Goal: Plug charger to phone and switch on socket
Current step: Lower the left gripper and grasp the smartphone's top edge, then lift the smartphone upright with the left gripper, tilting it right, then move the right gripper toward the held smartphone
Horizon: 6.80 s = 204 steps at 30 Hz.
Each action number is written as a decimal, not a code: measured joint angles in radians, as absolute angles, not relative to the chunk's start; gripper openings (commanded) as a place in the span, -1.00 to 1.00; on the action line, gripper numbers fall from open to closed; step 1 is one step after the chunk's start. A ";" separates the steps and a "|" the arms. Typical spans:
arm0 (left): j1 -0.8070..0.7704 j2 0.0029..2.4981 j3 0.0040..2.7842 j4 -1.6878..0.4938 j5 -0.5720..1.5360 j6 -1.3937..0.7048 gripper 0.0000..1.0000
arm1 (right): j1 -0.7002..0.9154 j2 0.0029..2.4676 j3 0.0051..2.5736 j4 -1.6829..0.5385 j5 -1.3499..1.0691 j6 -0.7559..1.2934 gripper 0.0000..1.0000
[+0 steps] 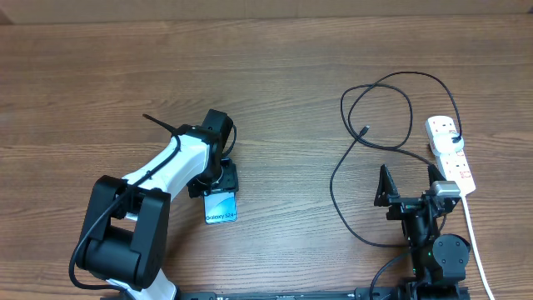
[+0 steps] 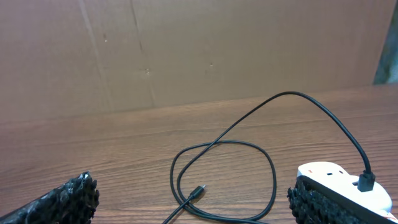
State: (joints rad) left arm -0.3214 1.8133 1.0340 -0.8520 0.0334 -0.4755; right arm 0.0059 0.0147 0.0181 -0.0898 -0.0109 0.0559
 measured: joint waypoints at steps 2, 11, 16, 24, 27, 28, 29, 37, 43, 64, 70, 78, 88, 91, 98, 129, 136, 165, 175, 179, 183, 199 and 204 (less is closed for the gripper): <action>-0.321 1.813 1.034 -0.852 0.033 -0.476 0.28 | 0.006 0.015 0.018 -0.090 -0.010 0.056 1.00; -0.321 1.814 1.039 -0.857 0.033 -0.472 0.33 | 0.006 0.015 0.018 -0.090 -0.010 0.056 1.00; -0.321 1.825 1.053 -0.871 0.038 -0.471 0.39 | 0.006 0.015 0.018 -0.090 -0.010 0.056 1.00; -0.321 1.837 1.072 -0.891 0.042 -0.469 0.36 | 0.006 0.015 0.018 -0.089 -0.011 0.056 1.00; -0.321 1.844 1.082 -0.903 0.042 -0.469 0.36 | 0.005 0.015 0.018 -0.090 -0.011 0.056 1.00; -0.321 1.847 1.086 -0.908 0.042 -0.469 0.36 | 0.005 0.015 0.018 -0.090 -0.011 0.056 1.00; -0.321 1.849 1.090 -0.913 0.042 -0.469 0.36 | 0.005 0.015 0.018 -0.090 -0.011 0.056 1.00; -0.321 1.876 1.130 -0.963 0.040 -0.469 0.35 | 0.005 0.015 0.018 -0.090 -0.010 0.056 1.00; -0.321 1.886 1.169 -1.008 0.042 -0.469 0.35 | 0.005 0.015 0.018 -0.090 -0.010 0.056 1.00; -0.321 1.886 1.371 -1.152 0.121 -0.469 0.35 | 0.005 0.015 0.018 -0.089 -0.010 0.056 1.00; -0.321 1.886 1.444 -1.220 0.191 -0.469 0.35 | 0.005 0.015 0.018 -0.090 -0.010 0.056 1.00; -0.321 1.886 1.473 -1.291 0.325 -0.442 0.34 | 0.002 0.015 0.018 -0.090 -0.010 0.056 1.00; -0.321 1.886 1.473 -1.366 0.474 -0.418 0.30 | 0.001 0.015 0.018 -0.090 -0.010 0.056 1.00; -0.321 1.886 1.473 -1.373 0.532 -0.408 0.30 | 0.002 0.015 0.018 -0.090 -0.010 0.056 1.00; -0.321 1.886 1.473 -1.382 0.674 -0.384 0.30 | 0.002 0.015 0.018 -0.090 -0.011 0.056 1.00; -0.259 1.886 1.474 -1.370 0.928 -0.362 0.27 | 0.002 0.015 0.018 -0.089 -0.011 0.056 1.00; -0.253 1.886 1.474 -1.373 0.928 -0.339 0.28 | 0.001 0.015 0.018 -0.090 -0.011 0.056 1.00; -0.253 1.886 1.475 -1.380 1.008 -0.310 0.25 | 0.001 0.015 0.018 -0.090 -0.010 0.056 1.00; -0.253 1.886 1.475 -1.377 1.013 -0.310 0.25 | 0.001 0.015 0.018 -0.090 -0.011 0.056 1.00; -0.253 1.886 1.475 -1.357 0.971 -0.313 0.26 | 0.001 0.015 0.018 -0.090 -0.010 0.056 1.00; -0.253 1.886 1.475 -1.303 0.901 -0.331 0.26 | 0.001 0.015 0.018 -0.090 -0.010 0.056 1.00; -0.253 1.886 1.475 -1.107 0.614 -0.470 0.21 | 0.002 0.015 0.018 -0.090 -0.011 0.056 1.00; -0.253 1.886 1.475 -1.047 0.555 -0.527 0.21 | 0.001 0.015 0.018 -0.090 -0.011 0.056 1.00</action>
State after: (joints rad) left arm -0.2531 1.8862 1.4754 -1.0466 0.5552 -0.5270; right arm 0.0013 0.0147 0.0181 -0.0902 -0.0109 0.0559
